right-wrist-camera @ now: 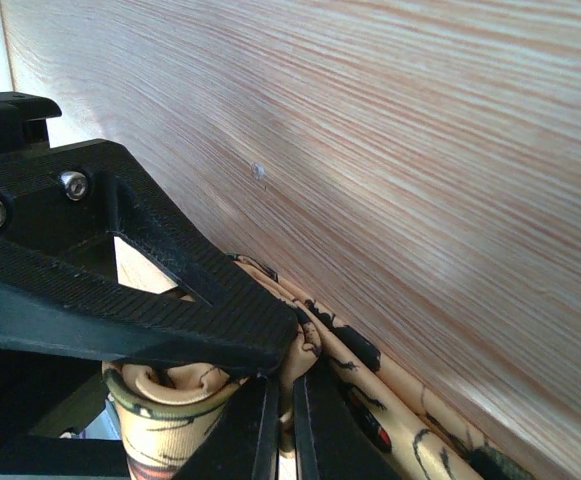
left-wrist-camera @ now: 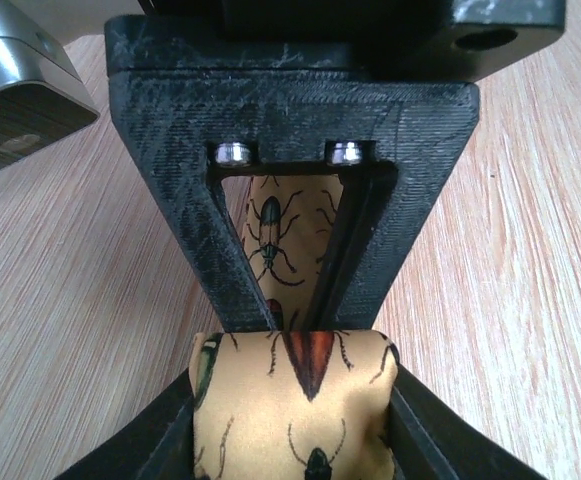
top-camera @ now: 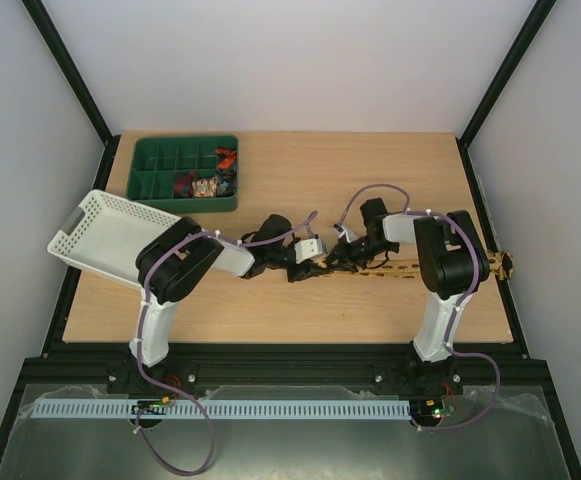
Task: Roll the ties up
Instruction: Roll the tie at the center of the board.
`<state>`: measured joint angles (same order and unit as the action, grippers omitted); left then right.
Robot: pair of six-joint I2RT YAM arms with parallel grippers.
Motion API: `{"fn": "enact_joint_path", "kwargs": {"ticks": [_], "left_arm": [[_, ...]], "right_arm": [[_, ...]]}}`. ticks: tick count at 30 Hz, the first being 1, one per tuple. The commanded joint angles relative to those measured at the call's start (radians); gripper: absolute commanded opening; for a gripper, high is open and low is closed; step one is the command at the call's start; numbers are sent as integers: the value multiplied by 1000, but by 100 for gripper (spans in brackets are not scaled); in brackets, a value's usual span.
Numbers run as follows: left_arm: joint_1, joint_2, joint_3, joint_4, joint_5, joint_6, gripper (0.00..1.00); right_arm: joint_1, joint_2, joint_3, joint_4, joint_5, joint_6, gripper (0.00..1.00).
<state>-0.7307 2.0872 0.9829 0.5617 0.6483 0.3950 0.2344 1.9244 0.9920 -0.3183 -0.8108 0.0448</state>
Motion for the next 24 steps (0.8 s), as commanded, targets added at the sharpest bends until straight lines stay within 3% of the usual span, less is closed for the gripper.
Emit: {"fn": "enact_joint_path", "kwargs": {"ticks": [1, 13, 19, 24], "left_arm": [[-7, 62, 4, -110, -83, 27, 37], [-3, 52, -15, -280, -178, 102, 29], [-3, 53, -25, -302, -211, 115, 29], [-3, 53, -24, -316, -219, 121, 29]], "right_arm": [[3, 42, -55, -71, 118, -16, 2], [-27, -59, 27, -213, 76, -78, 32], [-49, -97, 51, -296, 41, -107, 38], [-25, -165, 12, -148, -113, 55, 46]]}}
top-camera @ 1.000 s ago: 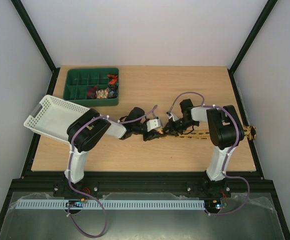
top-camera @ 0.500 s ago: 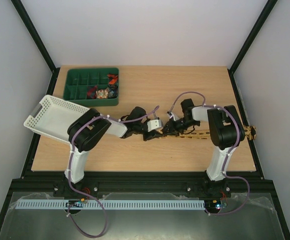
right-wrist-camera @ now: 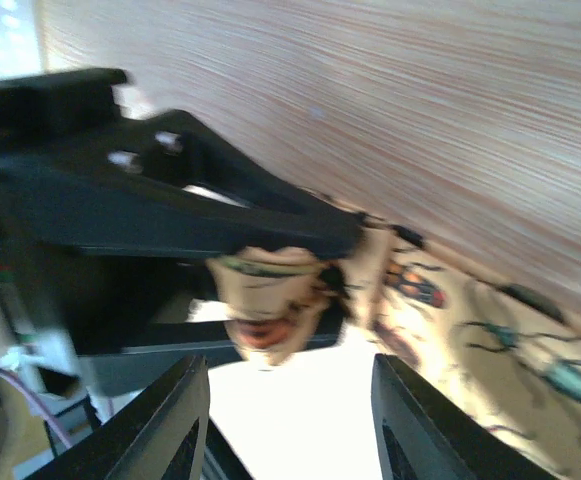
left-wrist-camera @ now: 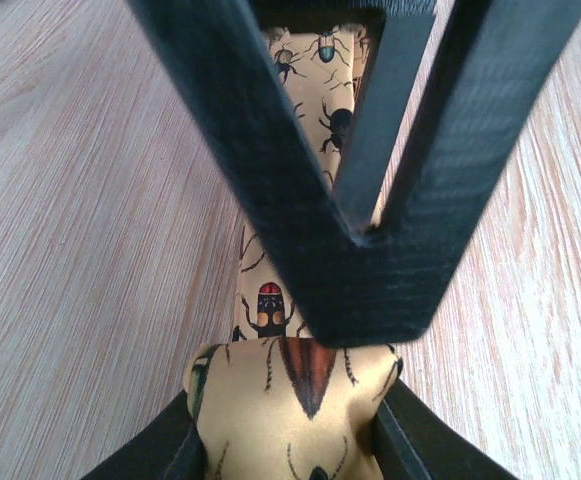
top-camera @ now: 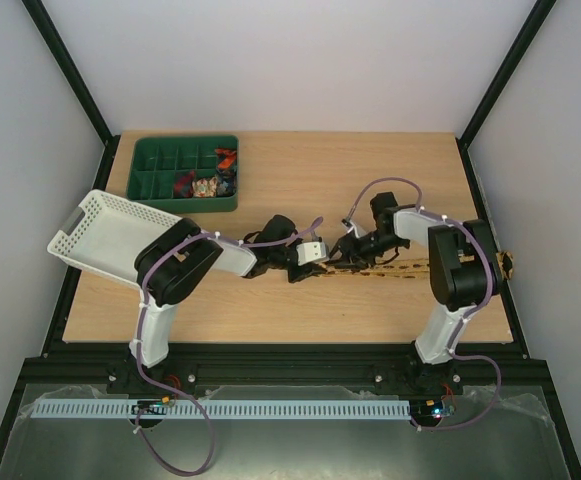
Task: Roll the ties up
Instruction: Roll the tie at the center of the board.
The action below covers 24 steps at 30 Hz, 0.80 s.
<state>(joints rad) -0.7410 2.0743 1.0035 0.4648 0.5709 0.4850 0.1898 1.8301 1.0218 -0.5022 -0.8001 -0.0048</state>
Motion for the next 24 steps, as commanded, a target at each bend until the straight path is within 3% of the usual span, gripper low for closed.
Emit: {"fn": "enact_joint_path", "kwargs": {"ticks": [1, 6, 13, 19, 24], "left_arm": [[8, 66, -43, -222, -142, 31, 30], [6, 66, -43, -226, -135, 35, 30], [6, 63, -49, -229, -132, 43, 31], [6, 65, -42, -228, -129, 41, 31], [6, 73, -25, -240, -129, 44, 31]], "right_arm": [[33, -69, -19, 53, -132, 123, 47], [48, -29, -23, 108, -92, 160, 45], [49, 35, -5, 146, -34, 182, 34], [48, 39, -6, 125, 41, 155, 42], [52, 37, 3, 132, 44, 168, 43]]}}
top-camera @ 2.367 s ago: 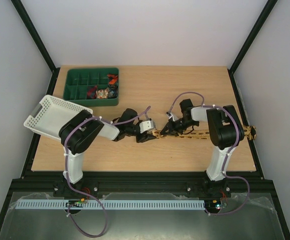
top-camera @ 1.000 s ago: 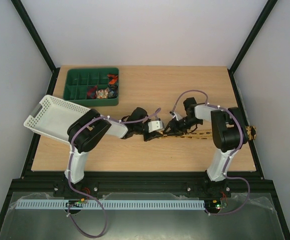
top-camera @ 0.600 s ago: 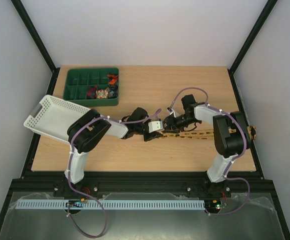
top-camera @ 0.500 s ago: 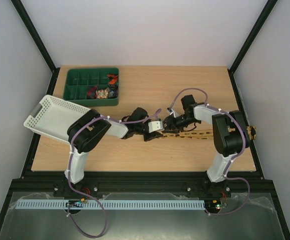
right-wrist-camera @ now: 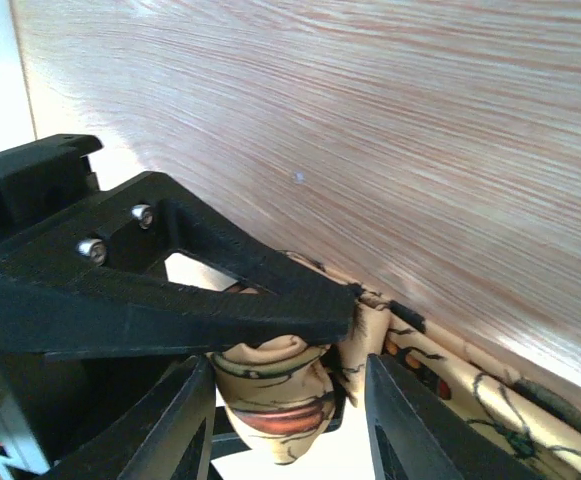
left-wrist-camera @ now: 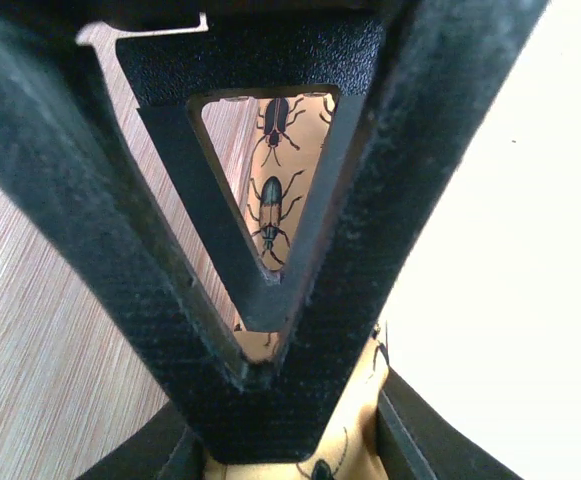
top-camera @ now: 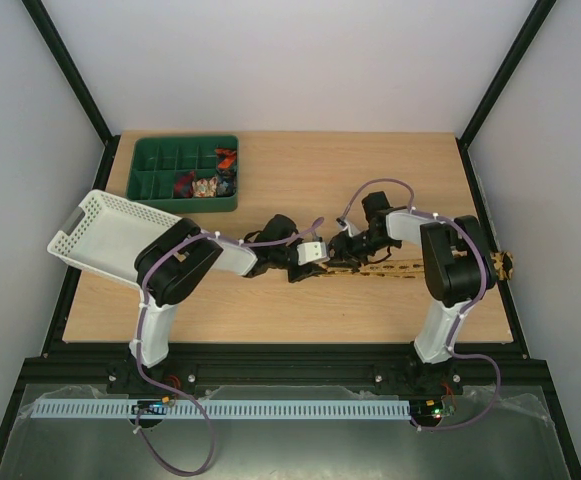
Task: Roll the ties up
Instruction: Roll the tie at the center of the board.
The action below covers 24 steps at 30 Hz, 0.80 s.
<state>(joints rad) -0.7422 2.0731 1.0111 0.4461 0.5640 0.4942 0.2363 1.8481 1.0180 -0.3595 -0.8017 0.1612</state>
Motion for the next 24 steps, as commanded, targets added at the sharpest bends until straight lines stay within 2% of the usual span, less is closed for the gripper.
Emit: {"fn": "enact_joint_path", "kwargs": {"ticks": [1, 3, 4, 6, 8, 10, 12, 16, 19, 24], "left_arm": [[7, 75, -32, -223, -122, 35, 31], [7, 76, -32, -225, -121, 37, 31], [7, 77, -31, -226, -121, 37, 31], [7, 78, -31, -228, -121, 35, 31], [8, 78, -31, -228, -120, 32, 33], [11, 75, -31, -224, -114, 22, 37], [22, 62, -28, -217, -78, 3, 50], [38, 7, -49, -133, 26, -41, 64], [30, -25, -69, -55, 70, -64, 69], [7, -7, -61, -20, 81, -77, 71]], "right_arm": [[7, 16, 7, -13, 49, 1, 43], [9, 9, 6, -16, 57, -1, 39], [7, 9, 5, -17, 52, -4, 27], [9, 7, 2, -15, 49, -5, 11], [8, 13, 2, -24, 54, -17, 2], [5, 18, -5, -38, 70, -40, 1], [-1, 23, -21, -47, 94, -69, 1], [-26, 47, -56, -38, 136, -109, 1], [-40, 63, -59, -28, 173, -134, 1], [-51, 75, -60, -35, 218, -168, 1]]}}
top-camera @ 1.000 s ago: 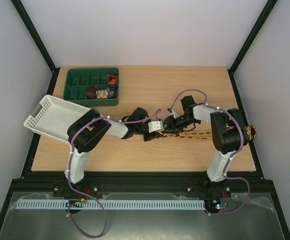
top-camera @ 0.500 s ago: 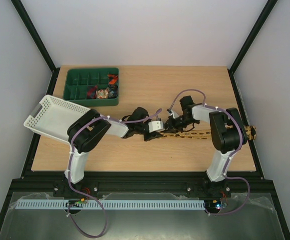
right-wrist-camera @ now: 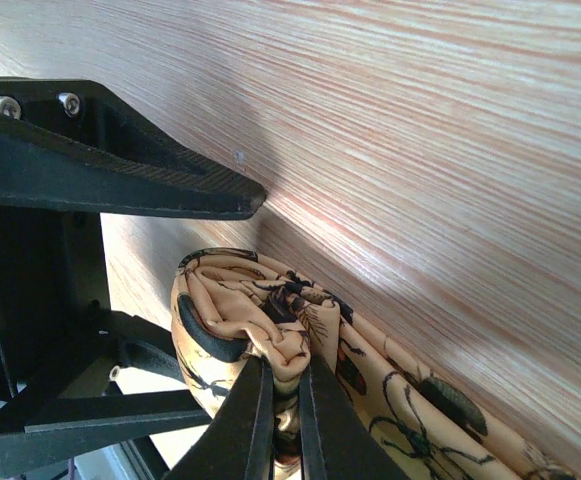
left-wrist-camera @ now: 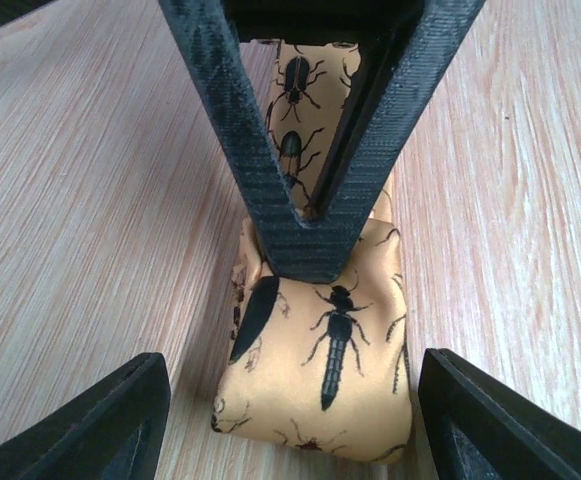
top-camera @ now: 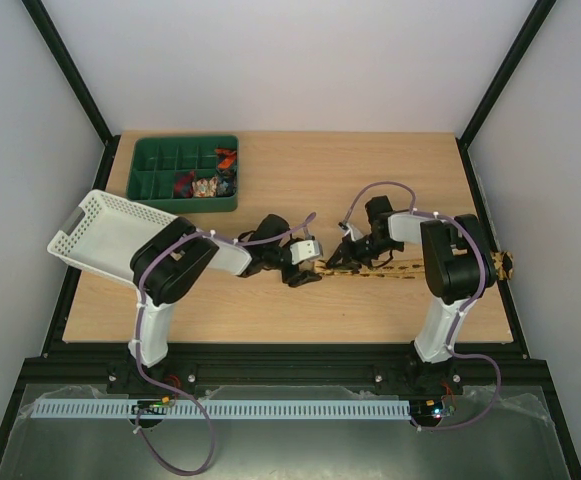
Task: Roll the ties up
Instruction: Roll the tie at the center of the board.
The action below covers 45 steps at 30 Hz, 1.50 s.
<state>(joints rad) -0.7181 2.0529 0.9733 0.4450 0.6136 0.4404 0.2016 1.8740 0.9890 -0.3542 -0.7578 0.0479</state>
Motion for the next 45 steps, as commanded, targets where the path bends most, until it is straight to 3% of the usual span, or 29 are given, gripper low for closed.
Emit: {"fn": "enact_joint_path", "kwargs": {"ticks": [1, 7, 10, 15, 20, 21, 24, 36, 38, 43, 45], "left_arm": [[-20, 25, -19, -10, 30, -29, 71], [-27, 106, 16, 63, 34, -92, 69], [-40, 121, 22, 62, -7, -74, 61], [-24, 62, -14, -67, -81, 19, 38], [4, -12, -98, -152, -114, 95, 31], [3, -16, -107, -155, -117, 100, 30], [-2, -2, -105, -165, -129, 92, 28], [-11, 21, -89, -162, -140, 72, 28], [-11, 20, -92, -163, -141, 71, 28], [-8, 14, -101, -162, -136, 67, 28], [5, 13, -106, -153, -109, 51, 38]], "right_arm": [[-17, 46, -36, -35, 182, -58, 1], [-15, 47, -50, 0, 171, -36, 1], [1, 61, -30, 22, 124, -13, 1], [26, 60, 15, 27, 46, 25, 1], [26, 17, 22, -6, -9, -5, 2], [25, 17, 25, -18, -25, -9, 9], [26, 18, 30, -44, -62, -9, 28], [57, 26, 10, -11, -187, 53, 32], [63, 36, 17, -32, -179, 34, 31], [58, 41, 32, -75, -89, -12, 2], [52, 45, 37, -79, -23, -27, 1]]}}
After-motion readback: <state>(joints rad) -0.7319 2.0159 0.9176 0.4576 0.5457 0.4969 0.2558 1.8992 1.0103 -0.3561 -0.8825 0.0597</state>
